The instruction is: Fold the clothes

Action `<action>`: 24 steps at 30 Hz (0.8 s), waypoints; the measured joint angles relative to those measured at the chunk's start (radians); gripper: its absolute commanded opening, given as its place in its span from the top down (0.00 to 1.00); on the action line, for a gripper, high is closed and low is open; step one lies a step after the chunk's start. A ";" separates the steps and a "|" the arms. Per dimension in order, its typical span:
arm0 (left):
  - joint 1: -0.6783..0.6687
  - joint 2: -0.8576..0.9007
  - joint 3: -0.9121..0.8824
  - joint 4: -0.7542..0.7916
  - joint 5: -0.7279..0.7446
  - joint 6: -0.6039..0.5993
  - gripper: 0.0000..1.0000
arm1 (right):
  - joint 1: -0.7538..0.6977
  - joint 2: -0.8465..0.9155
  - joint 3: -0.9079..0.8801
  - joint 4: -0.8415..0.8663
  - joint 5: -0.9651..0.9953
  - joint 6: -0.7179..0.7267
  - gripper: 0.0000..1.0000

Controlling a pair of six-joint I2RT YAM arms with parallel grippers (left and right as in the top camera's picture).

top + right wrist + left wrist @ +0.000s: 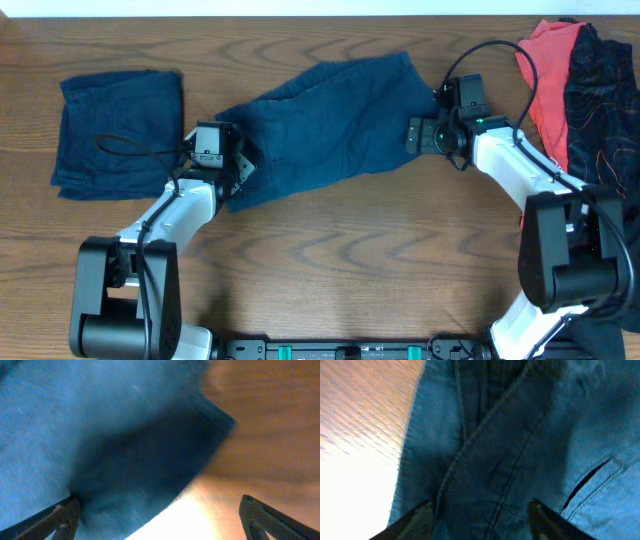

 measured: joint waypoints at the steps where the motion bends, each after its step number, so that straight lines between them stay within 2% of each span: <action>1: 0.000 0.004 0.000 0.000 0.009 -0.002 0.54 | 0.000 0.008 0.000 0.020 -0.011 0.002 0.01; 3: 0.000 0.010 0.000 0.000 0.027 -0.002 0.65 | 0.000 0.036 0.000 0.062 -0.040 0.003 0.03; 4: 0.000 0.013 0.000 0.000 0.037 -0.003 0.72 | 0.000 0.051 0.000 0.080 -0.054 0.003 0.07; 5: 0.000 0.014 0.000 -0.002 0.045 -0.002 0.78 | 0.000 0.063 0.000 0.092 -0.064 0.003 0.17; 6: 0.000 0.014 0.000 -0.004 0.053 -0.001 0.86 | 0.000 0.078 0.000 0.105 -0.075 0.002 0.32; 7: 0.000 0.014 0.000 -0.008 0.060 -0.002 0.92 | 0.000 0.087 0.000 0.114 -0.076 -0.001 0.58; 8: 0.000 0.014 0.000 -0.014 0.069 0.003 0.94 | 0.000 0.089 0.000 0.118 -0.084 0.006 0.86; 9: 0.000 0.014 0.000 -0.024 0.075 0.006 0.94 | 0.000 0.090 0.000 0.113 -0.084 0.006 0.99; 12: 0.000 0.014 0.000 -0.058 0.084 0.011 0.94 | -0.002 0.093 0.000 0.077 -0.081 0.014 0.99; 16: 0.001 0.014 0.000 -0.092 0.117 0.026 0.94 | -0.020 0.062 0.001 -0.050 -0.030 0.071 0.99; 24: -0.069 0.014 0.000 -0.132 0.319 0.158 0.94 | -0.081 -0.163 -0.008 -0.368 0.209 0.180 0.99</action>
